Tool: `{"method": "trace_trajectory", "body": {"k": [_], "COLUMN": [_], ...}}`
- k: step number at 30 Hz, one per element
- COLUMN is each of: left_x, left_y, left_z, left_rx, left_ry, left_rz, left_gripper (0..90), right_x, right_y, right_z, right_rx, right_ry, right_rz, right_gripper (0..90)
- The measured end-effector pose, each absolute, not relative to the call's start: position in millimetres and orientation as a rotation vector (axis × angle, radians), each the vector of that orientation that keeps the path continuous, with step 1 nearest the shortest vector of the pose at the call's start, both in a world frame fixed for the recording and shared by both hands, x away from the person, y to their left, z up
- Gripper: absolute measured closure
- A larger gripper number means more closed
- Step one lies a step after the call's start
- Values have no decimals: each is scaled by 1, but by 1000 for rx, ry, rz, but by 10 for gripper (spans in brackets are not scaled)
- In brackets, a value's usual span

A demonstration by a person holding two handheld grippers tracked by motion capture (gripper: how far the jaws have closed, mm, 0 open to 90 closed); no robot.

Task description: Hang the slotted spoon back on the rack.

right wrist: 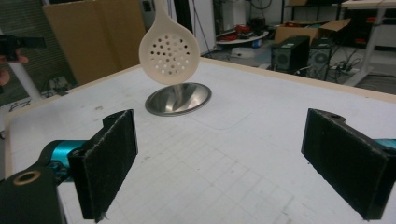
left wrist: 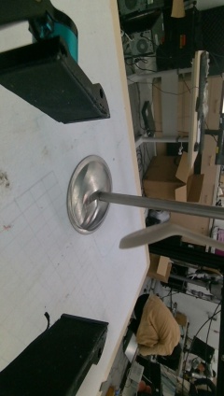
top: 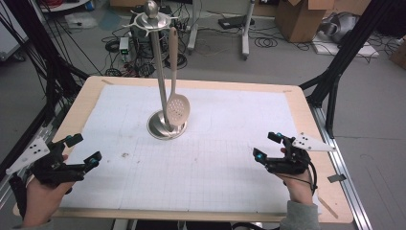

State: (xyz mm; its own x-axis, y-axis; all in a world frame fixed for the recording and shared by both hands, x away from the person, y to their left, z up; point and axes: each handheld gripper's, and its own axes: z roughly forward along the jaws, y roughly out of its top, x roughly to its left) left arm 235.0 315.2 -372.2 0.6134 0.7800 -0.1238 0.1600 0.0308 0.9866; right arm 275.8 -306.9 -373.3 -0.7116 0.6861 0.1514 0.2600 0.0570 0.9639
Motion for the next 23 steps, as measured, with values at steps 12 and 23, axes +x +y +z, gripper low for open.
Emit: {"method": "trace_trajectory", "body": {"k": [12, 23], "left_x": [233, 237], "left_y": [321, 324], "left_z": [-370, -375], "left_rx": [1479, 1479], "left_ry": [853, 892], "left_rz": [595, 616], "left_gripper": [18, 18], "right_x": [271, 263], "right_y": [-339, -359], "right_z": [-379, -375], "right_rx": [1058, 1080], "right_ry": [1921, 1847], "right_rz": [1676, 1695], "right_gripper": [98, 98]}}
